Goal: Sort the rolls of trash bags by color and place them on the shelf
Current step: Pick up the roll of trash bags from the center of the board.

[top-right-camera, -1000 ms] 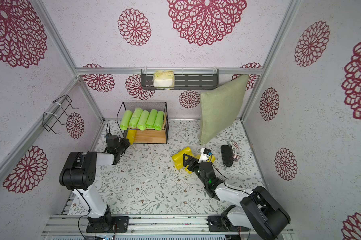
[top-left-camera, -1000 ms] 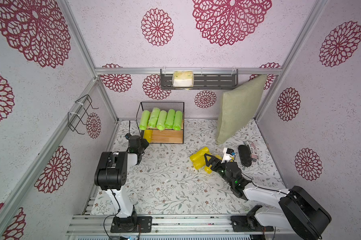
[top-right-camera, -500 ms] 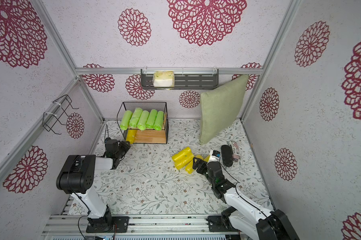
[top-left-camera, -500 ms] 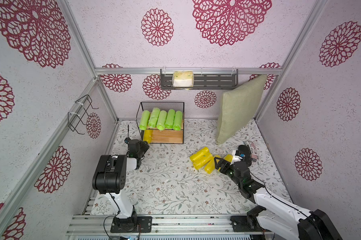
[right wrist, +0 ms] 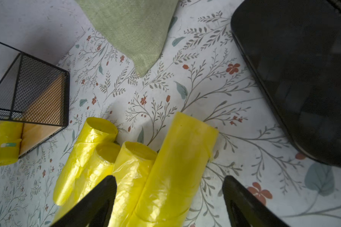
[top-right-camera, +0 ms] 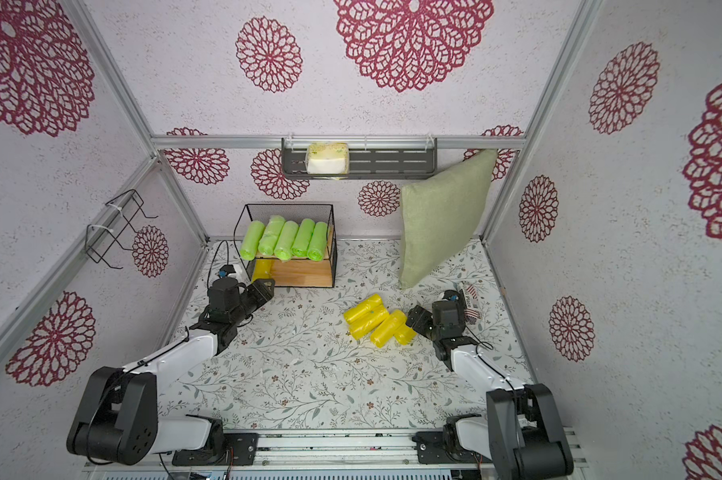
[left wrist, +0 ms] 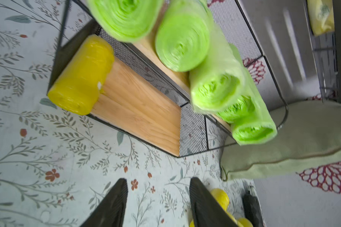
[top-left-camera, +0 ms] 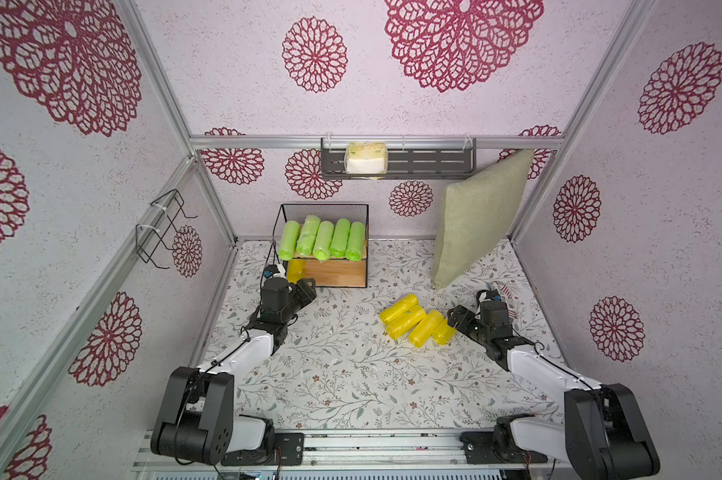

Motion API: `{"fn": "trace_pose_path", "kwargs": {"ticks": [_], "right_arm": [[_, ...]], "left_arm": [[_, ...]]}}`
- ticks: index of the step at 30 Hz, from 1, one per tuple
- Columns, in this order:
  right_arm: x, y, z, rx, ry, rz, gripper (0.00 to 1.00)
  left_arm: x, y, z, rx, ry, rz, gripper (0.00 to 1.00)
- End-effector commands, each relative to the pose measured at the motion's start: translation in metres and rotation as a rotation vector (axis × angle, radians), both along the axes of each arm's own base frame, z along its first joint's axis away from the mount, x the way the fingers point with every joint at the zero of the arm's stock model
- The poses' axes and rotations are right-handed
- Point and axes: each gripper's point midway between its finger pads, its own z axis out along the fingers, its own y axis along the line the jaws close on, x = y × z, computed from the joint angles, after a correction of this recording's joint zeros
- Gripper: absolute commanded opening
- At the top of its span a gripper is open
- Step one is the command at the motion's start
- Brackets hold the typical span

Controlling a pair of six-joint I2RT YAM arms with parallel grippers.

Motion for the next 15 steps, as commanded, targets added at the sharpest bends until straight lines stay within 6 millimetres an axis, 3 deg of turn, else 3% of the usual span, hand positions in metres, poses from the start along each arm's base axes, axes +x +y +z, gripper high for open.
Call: {"fn": "trace_pose_path", "kwargs": {"ticks": [1, 9, 15], "right_arm": [[0.016, 0.0, 0.01, -0.003, -0.035, 0.025, 0.88], [0.035, 0.006, -0.013, 0.063, 0.005, -0.012, 0.82], [0.036, 0.002, -0.031, 0.05, 0.041, -0.068, 0.71]], "left_arm": [[-0.014, -0.013, -0.006, 0.07, 0.056, -0.068, 0.56], [-0.018, -0.039, 0.001, 0.058, 0.065, -0.134, 0.57], [-0.021, -0.058, 0.008, 0.054, 0.077, -0.181, 0.57]]}}
